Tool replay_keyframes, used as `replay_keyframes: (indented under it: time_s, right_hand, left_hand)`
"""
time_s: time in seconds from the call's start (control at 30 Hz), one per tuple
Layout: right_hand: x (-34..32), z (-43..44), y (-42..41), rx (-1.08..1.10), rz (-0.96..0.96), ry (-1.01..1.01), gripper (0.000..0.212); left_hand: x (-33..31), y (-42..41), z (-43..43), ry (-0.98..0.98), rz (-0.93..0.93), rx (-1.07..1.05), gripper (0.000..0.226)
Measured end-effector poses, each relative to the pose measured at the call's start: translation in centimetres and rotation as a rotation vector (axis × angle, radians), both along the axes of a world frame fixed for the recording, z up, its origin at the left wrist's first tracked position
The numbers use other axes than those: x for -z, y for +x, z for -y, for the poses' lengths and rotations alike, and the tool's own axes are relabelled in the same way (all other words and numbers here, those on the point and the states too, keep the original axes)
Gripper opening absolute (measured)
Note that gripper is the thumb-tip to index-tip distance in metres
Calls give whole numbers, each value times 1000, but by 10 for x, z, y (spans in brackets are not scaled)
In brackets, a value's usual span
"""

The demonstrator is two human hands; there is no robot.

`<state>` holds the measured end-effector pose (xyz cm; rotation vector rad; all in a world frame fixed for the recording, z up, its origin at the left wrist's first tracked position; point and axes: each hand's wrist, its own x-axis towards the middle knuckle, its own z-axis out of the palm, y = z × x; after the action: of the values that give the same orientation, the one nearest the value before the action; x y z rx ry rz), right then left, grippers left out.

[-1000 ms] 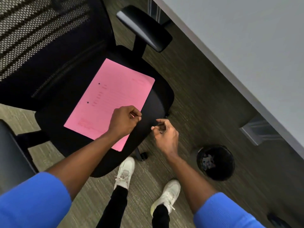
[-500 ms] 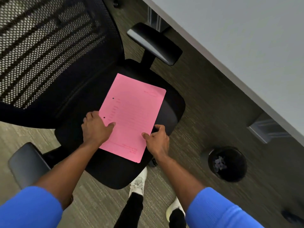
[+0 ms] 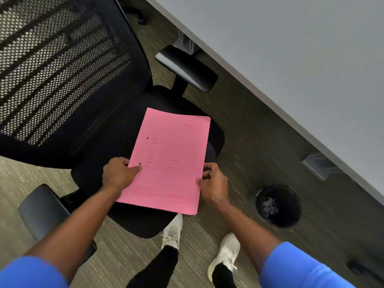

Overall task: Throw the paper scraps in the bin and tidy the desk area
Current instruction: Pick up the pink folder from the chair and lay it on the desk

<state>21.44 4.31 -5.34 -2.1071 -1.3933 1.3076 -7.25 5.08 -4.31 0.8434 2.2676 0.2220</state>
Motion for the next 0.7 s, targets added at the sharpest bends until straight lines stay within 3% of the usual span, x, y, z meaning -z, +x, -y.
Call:
replay_keyframes:
  time_s: [0.7]
  right_hand:
    - [-181, 115, 205, 223, -91, 231, 48]
  left_hand:
    - [-174, 197, 75, 273, 164, 283, 24]
